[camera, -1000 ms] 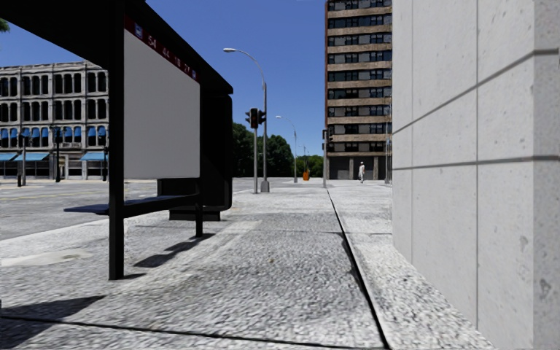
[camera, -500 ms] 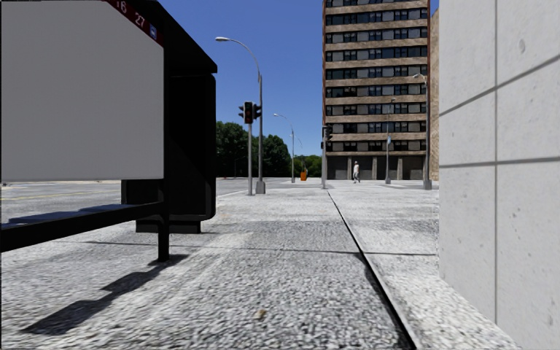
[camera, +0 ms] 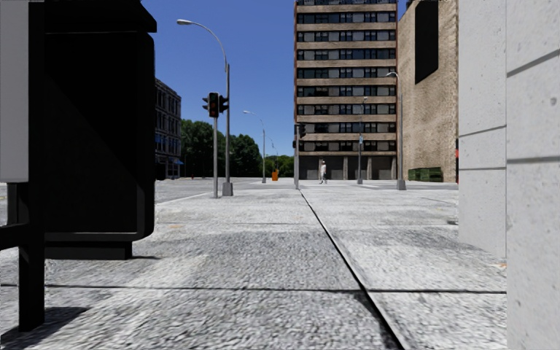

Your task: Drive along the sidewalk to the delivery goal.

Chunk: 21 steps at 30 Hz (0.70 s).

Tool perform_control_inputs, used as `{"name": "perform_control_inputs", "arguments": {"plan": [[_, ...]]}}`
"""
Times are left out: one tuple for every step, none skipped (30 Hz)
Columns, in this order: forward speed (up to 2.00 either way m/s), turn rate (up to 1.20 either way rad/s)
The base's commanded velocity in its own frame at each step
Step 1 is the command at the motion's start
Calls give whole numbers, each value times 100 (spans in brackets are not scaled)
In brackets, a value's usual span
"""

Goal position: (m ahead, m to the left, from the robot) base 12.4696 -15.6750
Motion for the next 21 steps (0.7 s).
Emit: {"name": "perform_control_inputs", "arguments": {"plan": [[200,-38],[200,-38],[200,-38],[200,-38],[200,-38],[200,-38],[200,-38],[200,-38],[200,-38],[200,-38],[200,-38],[200,-38],[200,-38],[200,-38],[200,-38],[200,-38],[200,-38],[200,-38],[200,-38],[200,-38],[200,-38]]}}
